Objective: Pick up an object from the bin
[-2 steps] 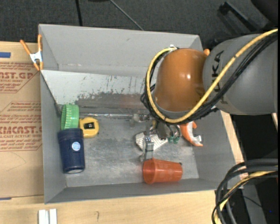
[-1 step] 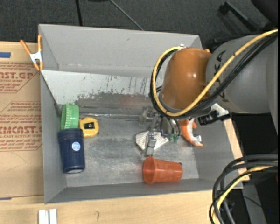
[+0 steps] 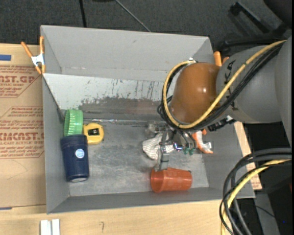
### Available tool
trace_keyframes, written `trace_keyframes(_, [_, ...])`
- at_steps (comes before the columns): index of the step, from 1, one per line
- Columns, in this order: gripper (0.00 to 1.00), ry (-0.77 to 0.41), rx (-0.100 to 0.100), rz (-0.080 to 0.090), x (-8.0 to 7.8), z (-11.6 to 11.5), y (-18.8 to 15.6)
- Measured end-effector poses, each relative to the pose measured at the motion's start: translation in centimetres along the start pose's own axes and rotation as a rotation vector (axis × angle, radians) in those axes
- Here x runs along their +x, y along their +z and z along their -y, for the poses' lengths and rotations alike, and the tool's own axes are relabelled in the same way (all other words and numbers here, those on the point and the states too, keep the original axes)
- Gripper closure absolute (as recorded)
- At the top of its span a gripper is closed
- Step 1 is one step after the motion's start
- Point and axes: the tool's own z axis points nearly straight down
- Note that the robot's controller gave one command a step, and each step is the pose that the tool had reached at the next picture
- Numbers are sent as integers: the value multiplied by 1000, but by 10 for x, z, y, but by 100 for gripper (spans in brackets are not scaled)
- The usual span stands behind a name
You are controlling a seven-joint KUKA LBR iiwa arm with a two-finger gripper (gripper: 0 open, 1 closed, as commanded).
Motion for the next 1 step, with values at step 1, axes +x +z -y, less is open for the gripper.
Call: trace_keyframes(1, [100, 59, -1, -3, 5, 24, 53])
